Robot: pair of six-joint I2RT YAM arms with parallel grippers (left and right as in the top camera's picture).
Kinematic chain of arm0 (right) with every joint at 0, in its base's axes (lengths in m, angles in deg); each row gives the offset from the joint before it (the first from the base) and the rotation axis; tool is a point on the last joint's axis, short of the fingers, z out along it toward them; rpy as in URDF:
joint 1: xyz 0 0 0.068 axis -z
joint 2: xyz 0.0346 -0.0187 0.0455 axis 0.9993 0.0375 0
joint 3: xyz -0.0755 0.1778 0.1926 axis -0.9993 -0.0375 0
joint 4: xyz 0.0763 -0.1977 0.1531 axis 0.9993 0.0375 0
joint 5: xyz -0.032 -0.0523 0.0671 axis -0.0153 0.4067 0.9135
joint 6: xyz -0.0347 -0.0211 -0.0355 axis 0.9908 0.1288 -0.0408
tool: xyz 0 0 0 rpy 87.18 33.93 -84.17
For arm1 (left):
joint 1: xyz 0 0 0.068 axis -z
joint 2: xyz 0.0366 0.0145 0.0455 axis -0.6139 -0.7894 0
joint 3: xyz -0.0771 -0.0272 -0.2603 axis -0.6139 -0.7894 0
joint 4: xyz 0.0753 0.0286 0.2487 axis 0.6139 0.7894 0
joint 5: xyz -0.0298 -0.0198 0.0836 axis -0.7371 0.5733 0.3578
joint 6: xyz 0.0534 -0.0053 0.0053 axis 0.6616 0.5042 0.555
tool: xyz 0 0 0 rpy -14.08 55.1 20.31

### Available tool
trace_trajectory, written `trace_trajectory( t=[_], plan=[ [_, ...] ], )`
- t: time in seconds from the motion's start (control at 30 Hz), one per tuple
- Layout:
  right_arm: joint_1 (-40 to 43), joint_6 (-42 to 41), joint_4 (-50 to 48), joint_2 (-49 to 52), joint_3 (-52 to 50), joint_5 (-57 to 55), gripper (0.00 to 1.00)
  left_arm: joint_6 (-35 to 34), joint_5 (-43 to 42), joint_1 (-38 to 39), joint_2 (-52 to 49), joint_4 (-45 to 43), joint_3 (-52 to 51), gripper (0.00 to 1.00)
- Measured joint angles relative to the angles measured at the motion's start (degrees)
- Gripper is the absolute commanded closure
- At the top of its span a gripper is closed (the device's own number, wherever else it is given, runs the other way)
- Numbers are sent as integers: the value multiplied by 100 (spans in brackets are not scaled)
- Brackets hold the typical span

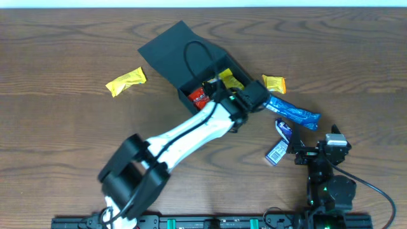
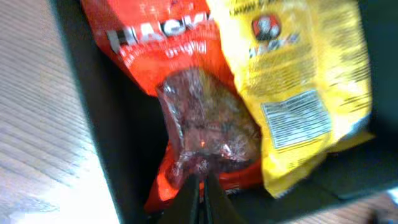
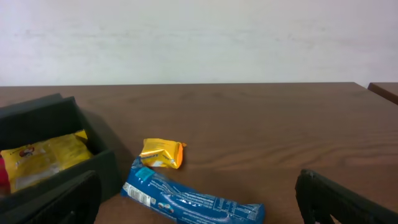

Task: Pack container
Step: 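Press the yellow bag down beside the red bag with the left gripper, then withdraw the left gripper from the box toward the left yellow bag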

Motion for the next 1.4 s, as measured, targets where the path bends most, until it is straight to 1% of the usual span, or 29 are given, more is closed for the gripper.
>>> trace_trajectory(
  t=[0.2, 0.4, 0.7, 0.83, 1.0, 1.17, 1.3, 1.4],
  plan=[
    [0, 0, -2, 0, 0, 0, 1, 20, 2, -190, 153, -72, -131, 94],
    [0, 0, 0, 0, 0, 0, 1, 24, -7, -337, 153, -514, -533, 94],
    [0, 0, 0, 0, 0, 0, 1, 114, -52, -374, 153, -1088, -680, 94],
    [0, 0, -2, 0, 0, 0, 1, 155, -52, -374, 153, -1139, -876, 94],
    [0, 0, 0, 0, 0, 0, 1, 160, -50, -398, 153, -1598, -1222, 94],
    [0, 0, 0, 0, 0, 0, 1, 173, -52, -452, 153, -1696, -1283, 94],
    [0, 0, 0, 0, 0, 2, 1, 380, -17, -557, 192, -1694, -1283, 94],
    [0, 0, 0, 0, 0, 0, 1, 595, 201, -643, 365, -1665, -1283, 94]
  ],
)
